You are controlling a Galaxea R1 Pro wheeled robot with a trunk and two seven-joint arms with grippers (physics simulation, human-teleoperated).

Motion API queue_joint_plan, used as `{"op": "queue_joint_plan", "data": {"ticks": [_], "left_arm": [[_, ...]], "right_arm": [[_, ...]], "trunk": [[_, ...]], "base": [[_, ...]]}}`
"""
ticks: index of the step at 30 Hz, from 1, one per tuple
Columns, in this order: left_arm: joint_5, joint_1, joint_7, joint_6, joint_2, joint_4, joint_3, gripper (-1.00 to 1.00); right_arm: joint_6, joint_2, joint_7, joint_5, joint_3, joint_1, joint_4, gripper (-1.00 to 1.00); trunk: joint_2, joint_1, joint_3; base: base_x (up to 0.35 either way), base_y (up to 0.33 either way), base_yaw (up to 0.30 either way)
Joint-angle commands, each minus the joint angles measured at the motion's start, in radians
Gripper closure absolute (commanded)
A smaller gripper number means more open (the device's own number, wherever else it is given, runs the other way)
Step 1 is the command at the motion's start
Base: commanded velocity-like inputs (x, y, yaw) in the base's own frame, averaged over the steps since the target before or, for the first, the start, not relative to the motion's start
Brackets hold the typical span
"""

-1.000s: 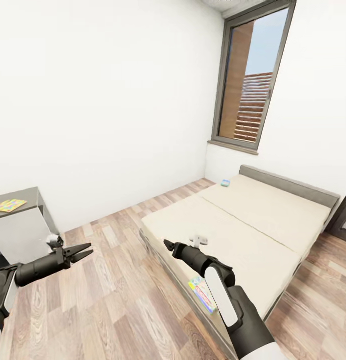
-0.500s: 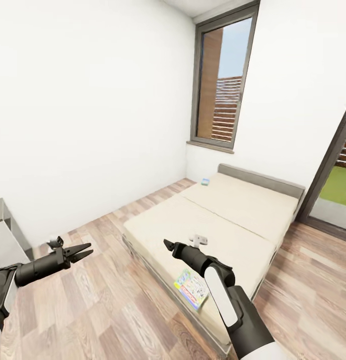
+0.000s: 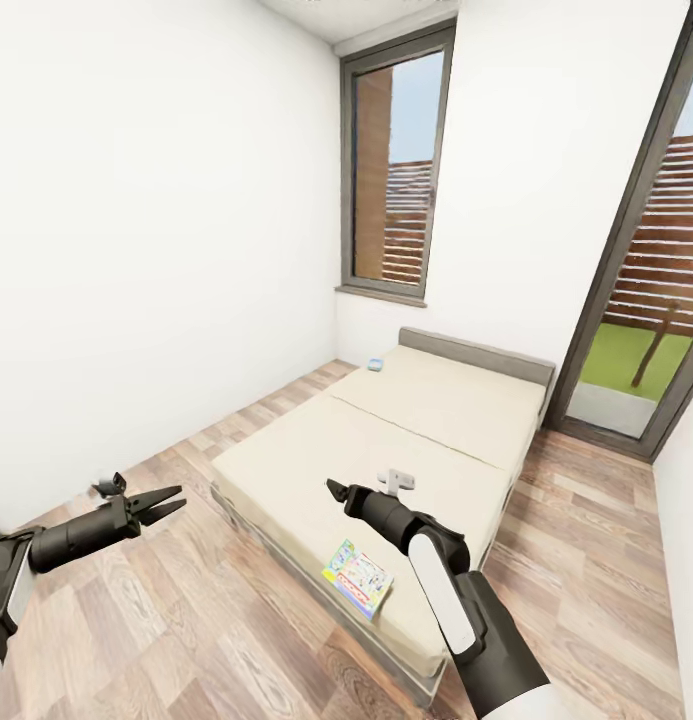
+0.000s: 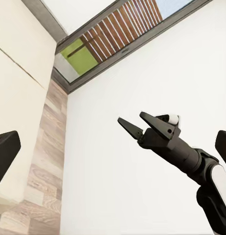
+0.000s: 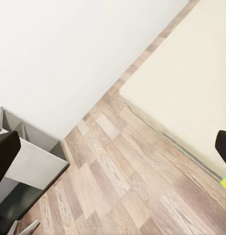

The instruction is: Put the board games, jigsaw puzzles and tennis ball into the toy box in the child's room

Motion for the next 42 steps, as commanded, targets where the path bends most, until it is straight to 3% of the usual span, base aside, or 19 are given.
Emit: {"op": "queue_joint_plan", "data": {"ticks": [1,14,42], "left_arm": [[0.0,-0.001,-0.004,0.011,0.0,0.0,0.001,-1.0],[-0.001,-0.001,-0.004,0.011,0.001,0.0,0.011,-1.0],[0.0,-0.001,-0.004,0.011,0.001,0.0,0.011,-1.0]], "right_arm": [[0.004,0.0,0.001,-0.002,0.003,-0.001,0.0,-1.0],[-0.008,0.0,-0.001,-0.002,0.038,-0.001,0.001,-1.0],[-0.009,0.0,-0.001,-0.002,0.042,-0.001,0.001,-1.0]], "trunk": [[-0.002,0.001,-0.001],[-0.002,0.001,0.01],[-0.002,0.001,0.034]], "base": [[0.0,0.01,-0.268],[0.0,0.009,-0.266],[0.0,0.115,-0.266]]}}
